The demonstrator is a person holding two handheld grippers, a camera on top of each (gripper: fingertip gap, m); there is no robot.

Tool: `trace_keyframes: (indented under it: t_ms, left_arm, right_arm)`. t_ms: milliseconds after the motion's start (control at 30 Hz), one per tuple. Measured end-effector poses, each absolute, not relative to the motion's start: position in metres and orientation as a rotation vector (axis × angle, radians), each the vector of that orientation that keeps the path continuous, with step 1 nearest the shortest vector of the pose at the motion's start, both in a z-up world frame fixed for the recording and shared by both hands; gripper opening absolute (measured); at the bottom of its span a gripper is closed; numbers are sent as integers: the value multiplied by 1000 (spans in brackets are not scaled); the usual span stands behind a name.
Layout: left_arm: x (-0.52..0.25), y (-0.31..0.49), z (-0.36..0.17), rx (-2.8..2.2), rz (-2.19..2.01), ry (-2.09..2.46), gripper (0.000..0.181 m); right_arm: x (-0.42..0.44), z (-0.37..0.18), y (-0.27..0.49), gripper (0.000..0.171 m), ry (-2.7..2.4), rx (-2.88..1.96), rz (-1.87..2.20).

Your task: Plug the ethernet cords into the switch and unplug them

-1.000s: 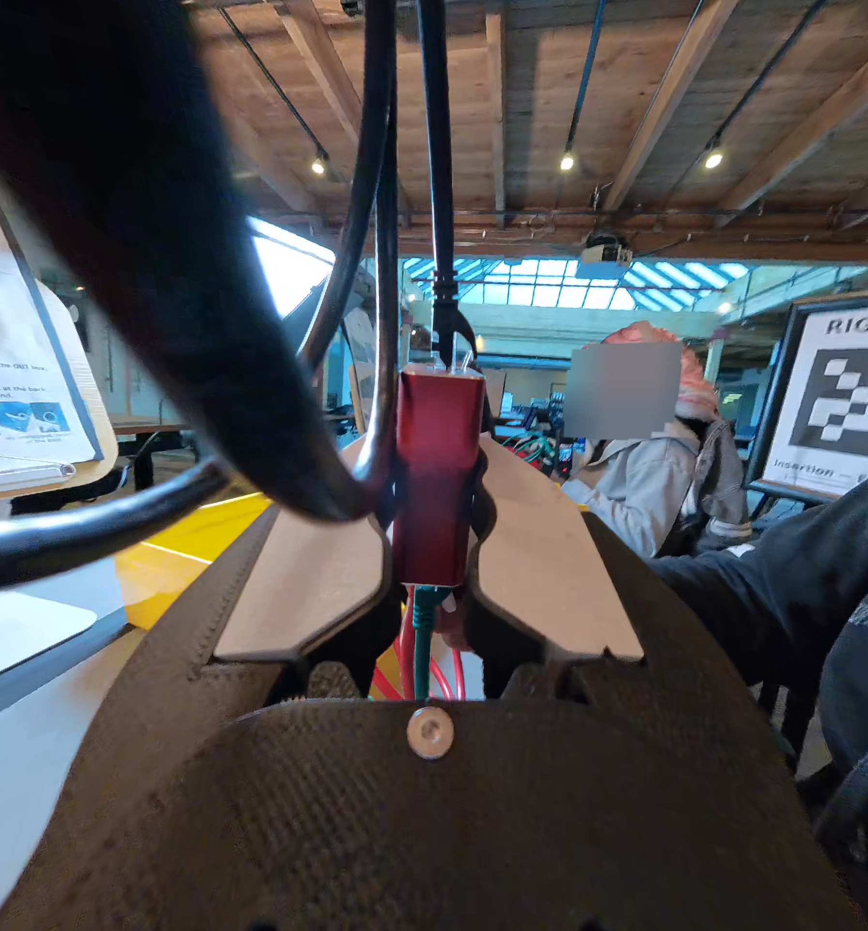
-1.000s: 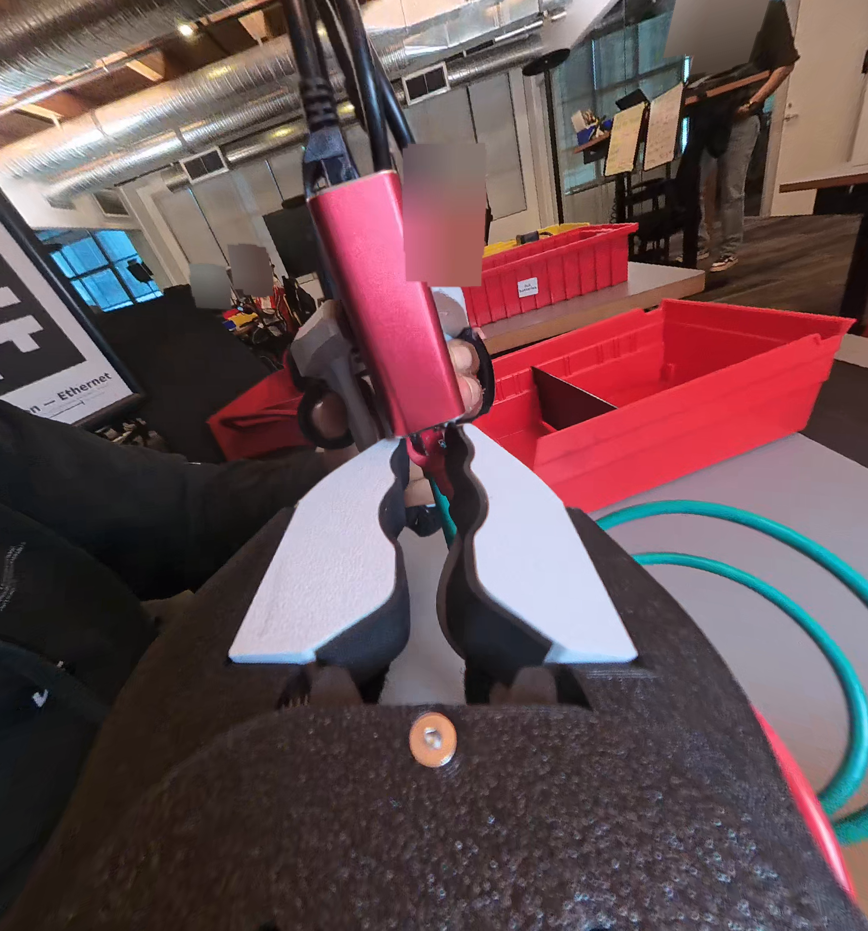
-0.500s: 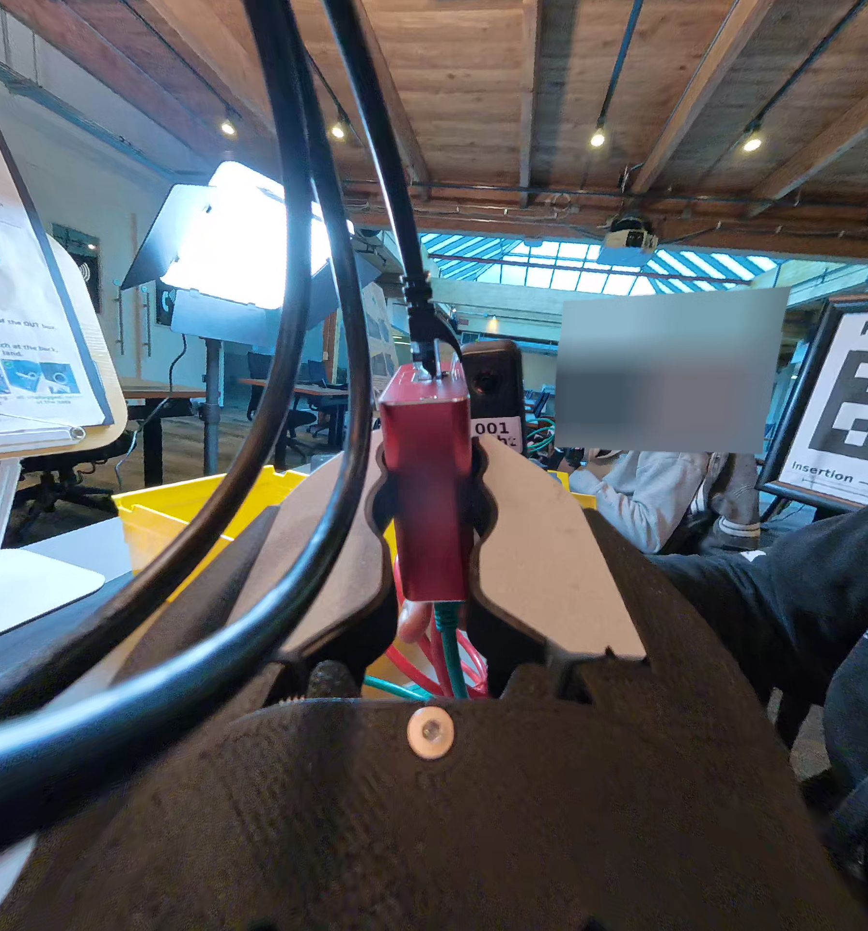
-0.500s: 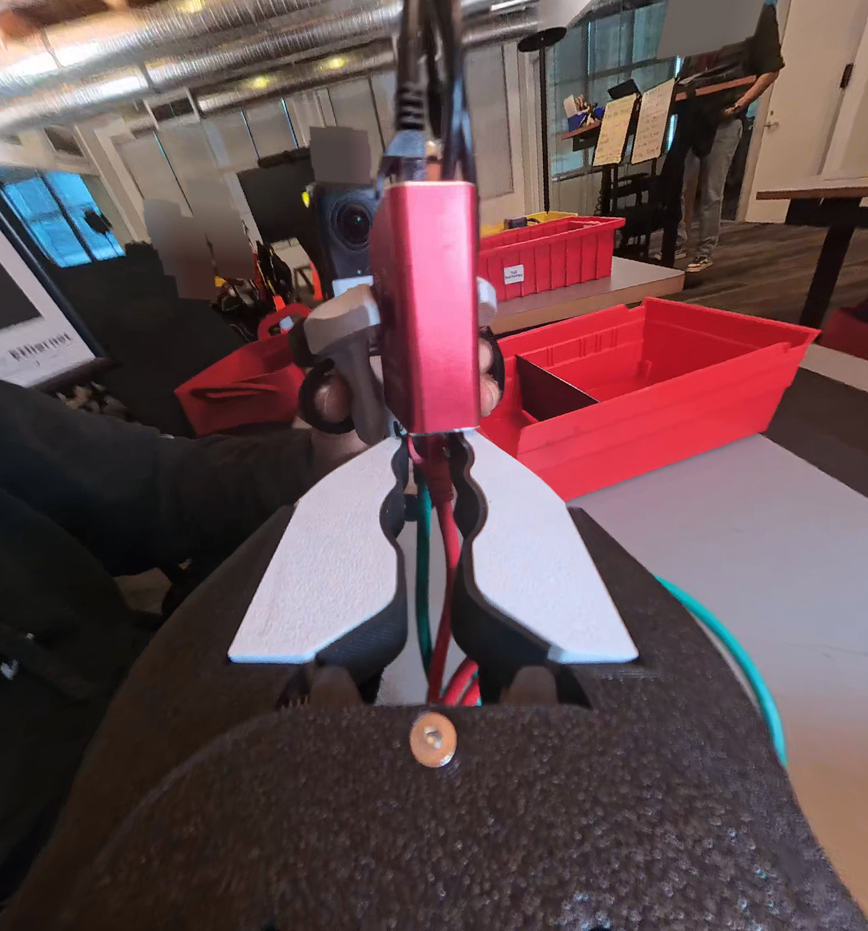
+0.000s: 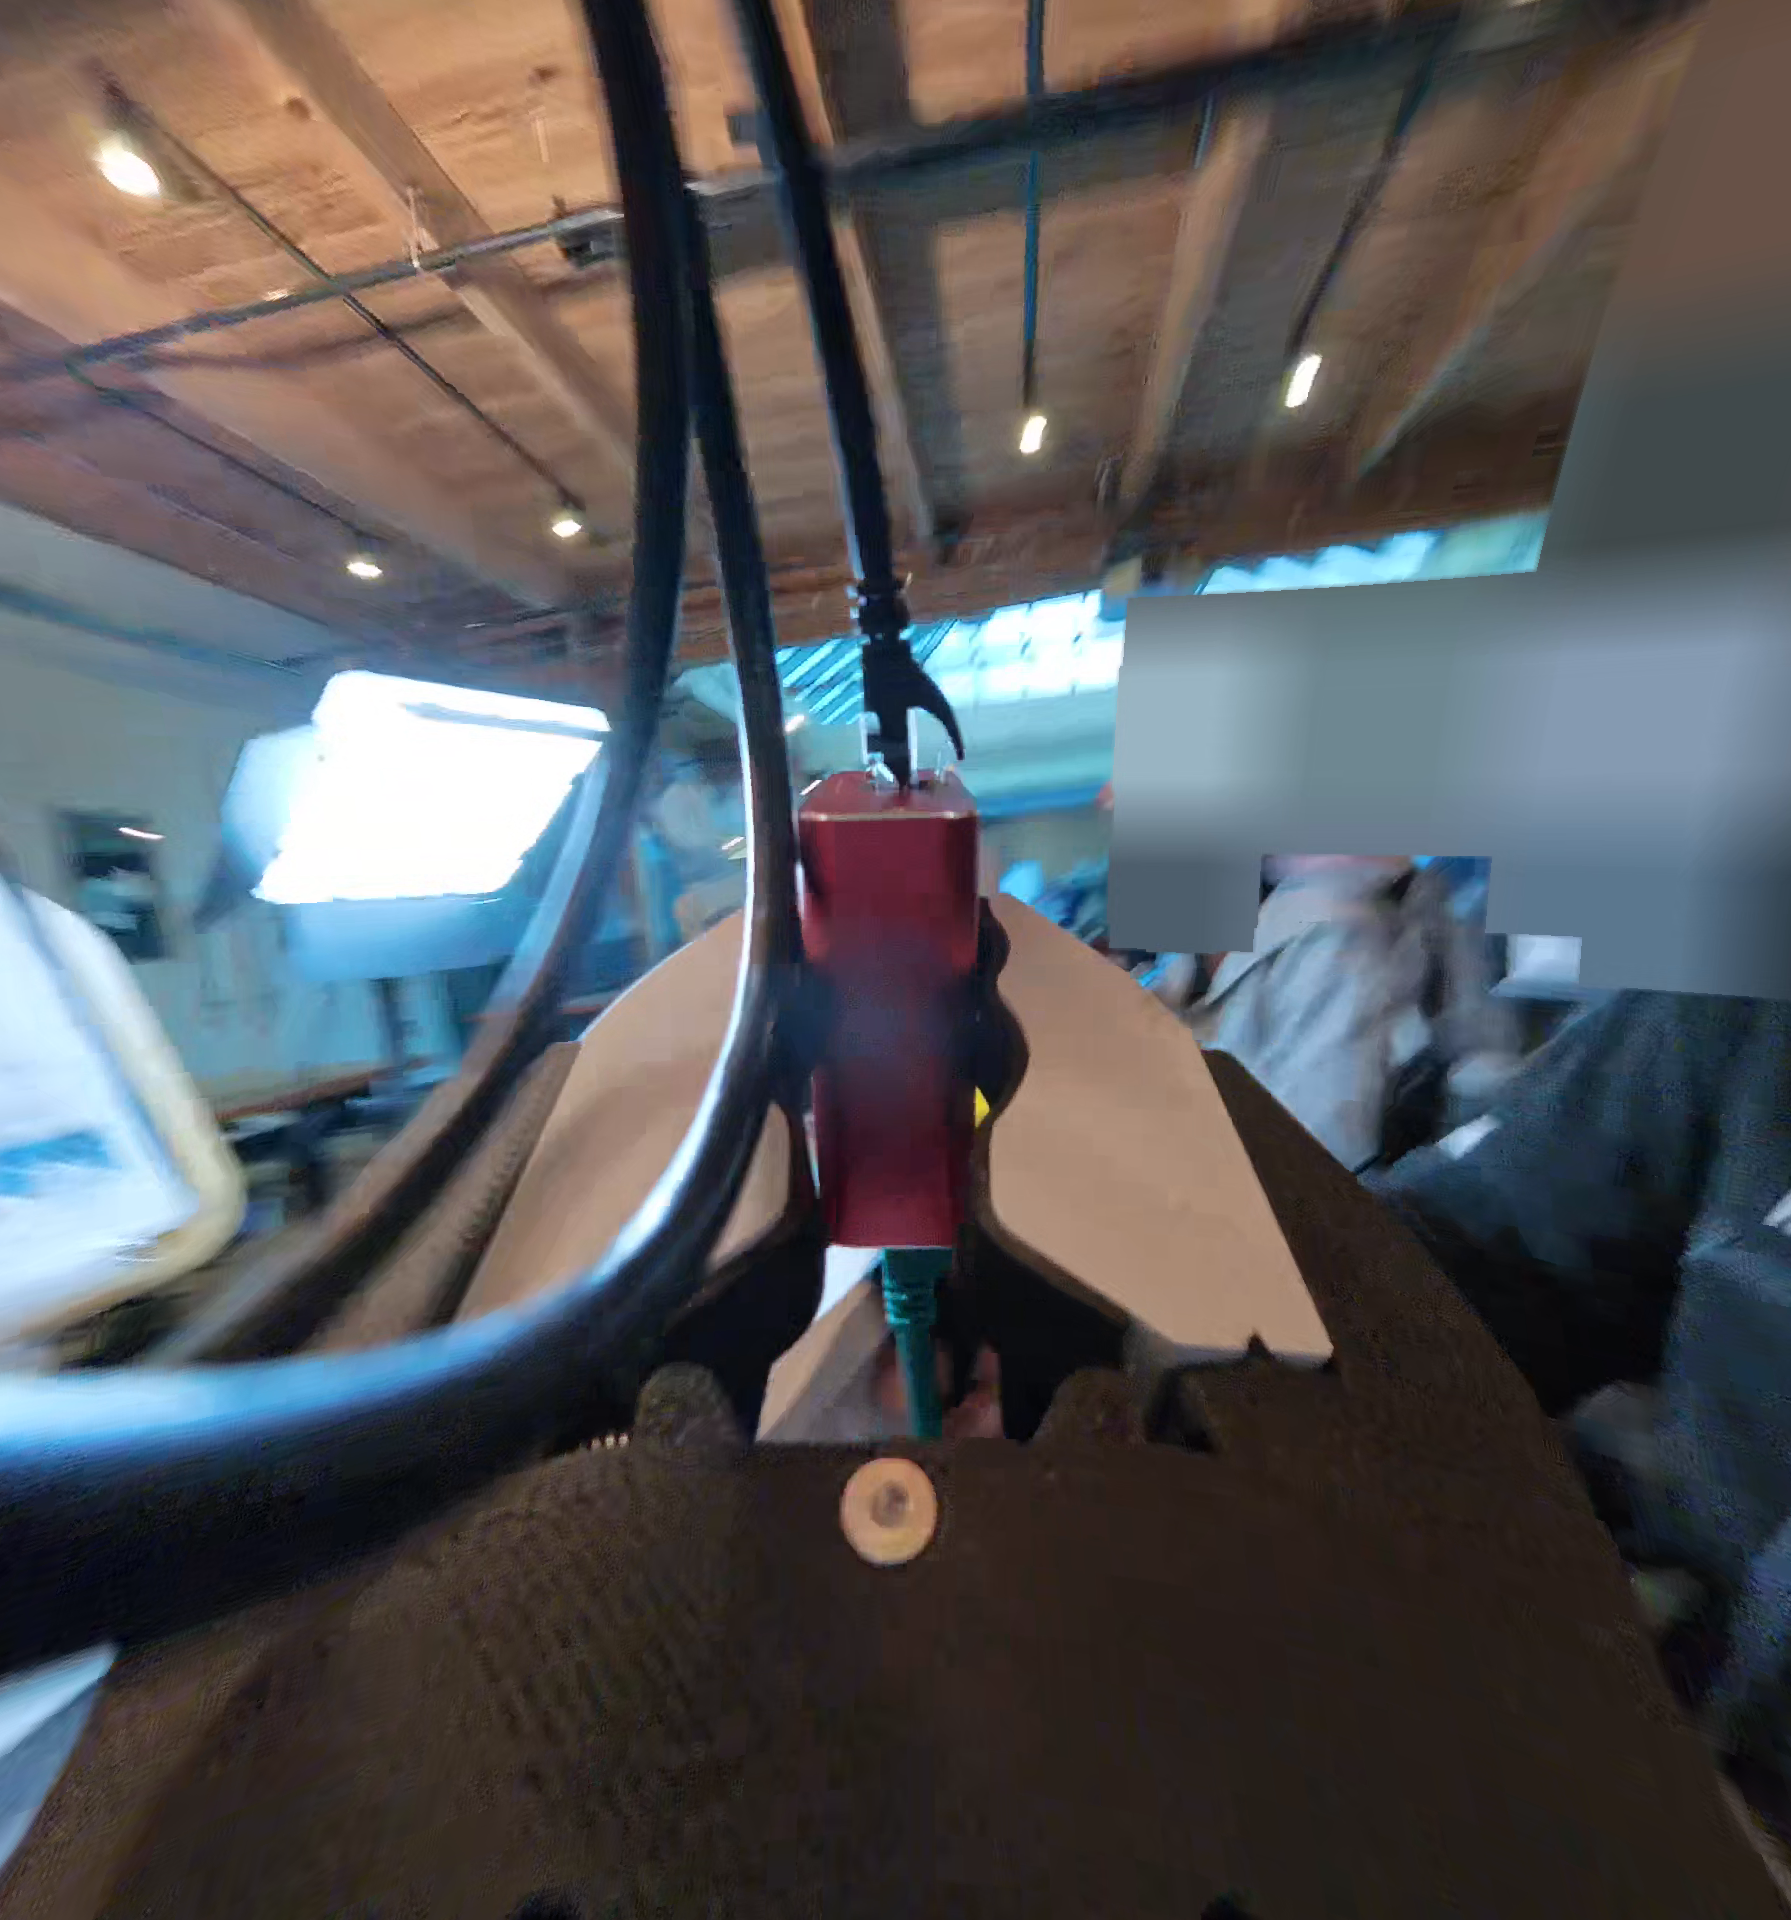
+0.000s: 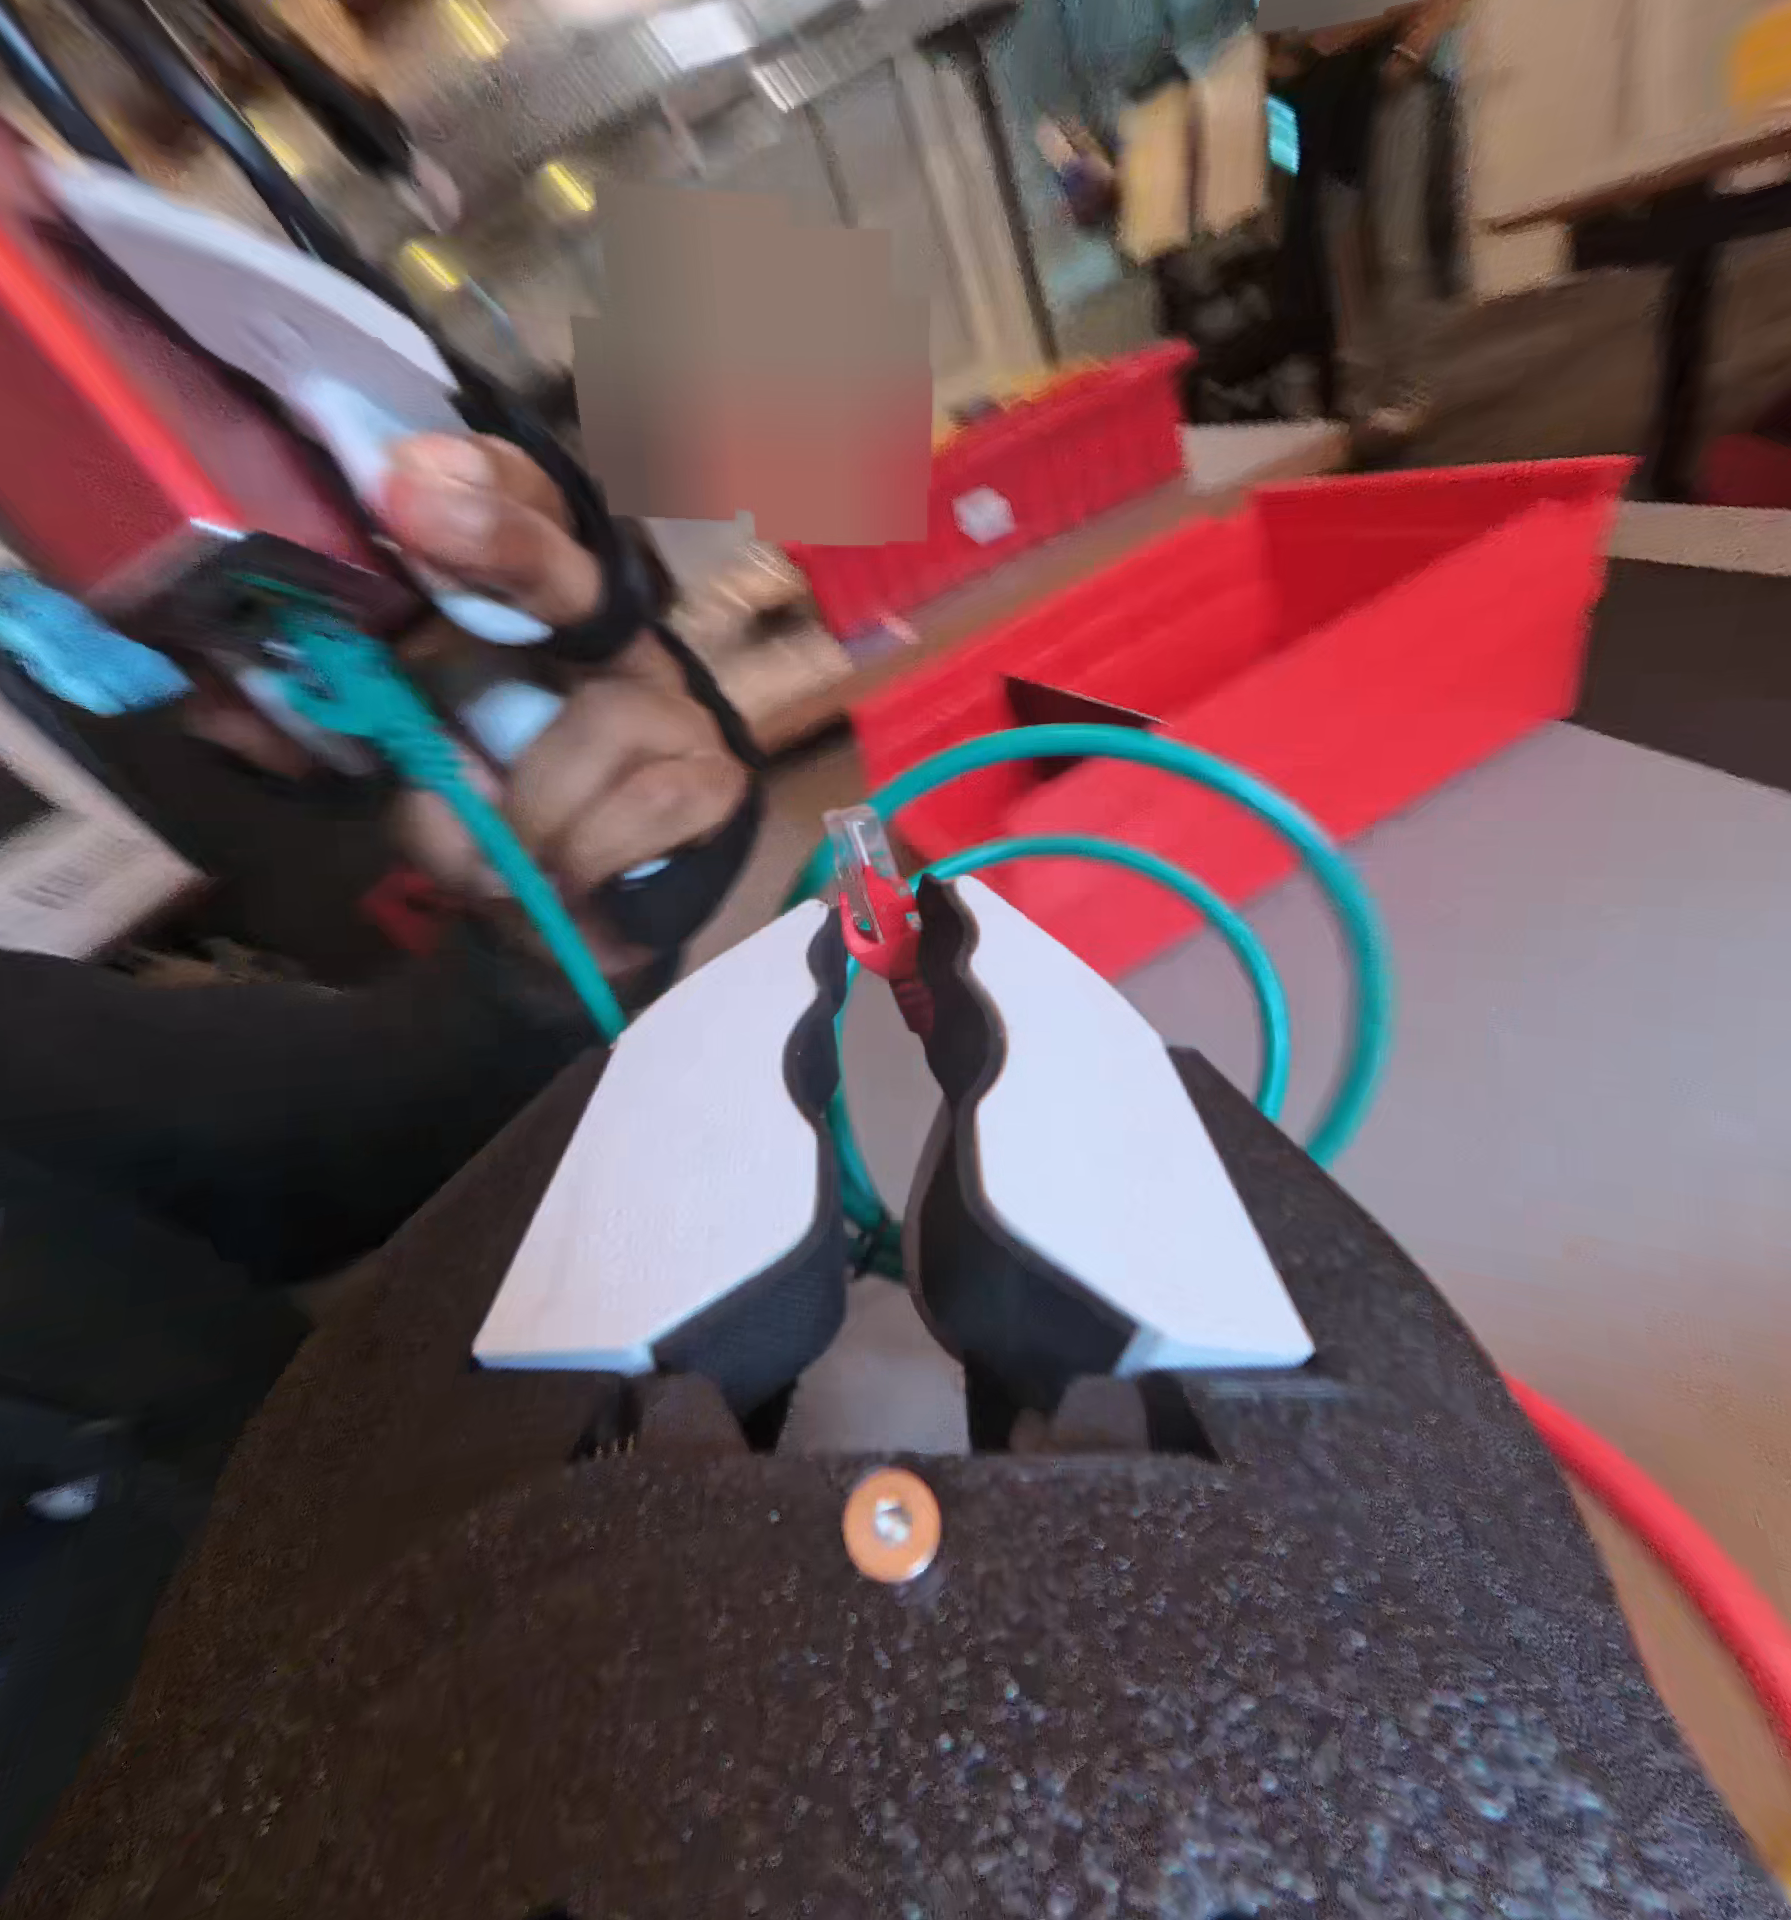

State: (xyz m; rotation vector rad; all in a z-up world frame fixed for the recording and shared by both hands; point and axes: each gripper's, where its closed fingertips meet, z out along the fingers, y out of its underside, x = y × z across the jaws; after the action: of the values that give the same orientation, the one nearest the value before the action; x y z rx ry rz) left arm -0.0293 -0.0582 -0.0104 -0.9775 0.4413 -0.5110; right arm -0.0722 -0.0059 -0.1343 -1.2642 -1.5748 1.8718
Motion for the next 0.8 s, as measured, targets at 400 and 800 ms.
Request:
trace_keyframes:
  t_ms: [400,800]
  left_arm:
    - [-108,-31,-77,-1288,-395,154,28]
    - [-93,-23,-92,-1328,-398,190,28]
  right_arm:
    - [-12,-11,53,14,-1574,-1083,1468]
    - [-51,-157,254,15,-1492,-1569,603]
